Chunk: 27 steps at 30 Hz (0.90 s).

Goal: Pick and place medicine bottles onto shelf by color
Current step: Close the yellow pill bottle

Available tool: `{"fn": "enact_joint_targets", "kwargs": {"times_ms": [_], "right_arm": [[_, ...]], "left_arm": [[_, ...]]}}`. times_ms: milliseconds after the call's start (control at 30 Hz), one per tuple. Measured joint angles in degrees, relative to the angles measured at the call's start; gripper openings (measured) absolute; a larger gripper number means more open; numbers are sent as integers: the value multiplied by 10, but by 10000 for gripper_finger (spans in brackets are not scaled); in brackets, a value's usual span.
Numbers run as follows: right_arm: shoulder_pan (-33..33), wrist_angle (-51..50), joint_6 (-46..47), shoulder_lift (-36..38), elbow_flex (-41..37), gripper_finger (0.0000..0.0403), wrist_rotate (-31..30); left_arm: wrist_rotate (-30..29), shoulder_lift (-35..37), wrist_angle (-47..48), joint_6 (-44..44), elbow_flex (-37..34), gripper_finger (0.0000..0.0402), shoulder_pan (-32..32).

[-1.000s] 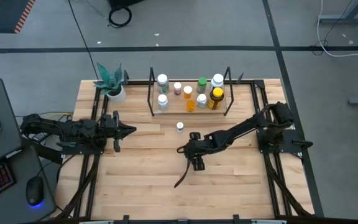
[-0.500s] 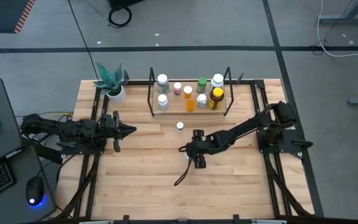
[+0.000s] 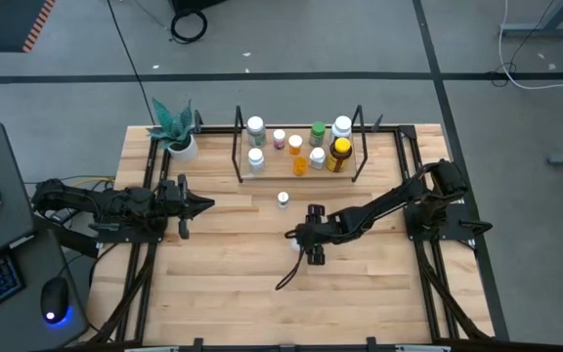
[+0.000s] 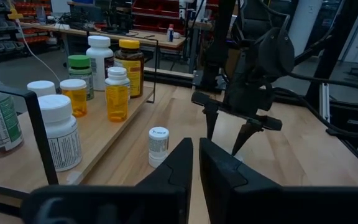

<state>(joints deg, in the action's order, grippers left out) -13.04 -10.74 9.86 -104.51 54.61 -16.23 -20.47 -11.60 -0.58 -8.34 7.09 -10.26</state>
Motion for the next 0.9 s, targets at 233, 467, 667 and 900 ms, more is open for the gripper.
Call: {"fn": "enact_joint_targets", "kwargs": {"times_ms": [233, 467, 667, 900], "right_arm": [[0, 1, -5, 18, -1, 263, -18], [-1, 0, 3, 18, -2, 263, -18], [-5, 18, 24, 18, -27, 263, -18], [-8, 26, 35, 19, -33, 263, -18]], "left_arm": [[0, 0, 0, 0, 0, 28, 0], [0, 0, 0, 0, 0, 26, 0], [0, 0, 0, 0, 0, 36, 0], [0, 0, 0, 0, 0, 28, 0]]}}
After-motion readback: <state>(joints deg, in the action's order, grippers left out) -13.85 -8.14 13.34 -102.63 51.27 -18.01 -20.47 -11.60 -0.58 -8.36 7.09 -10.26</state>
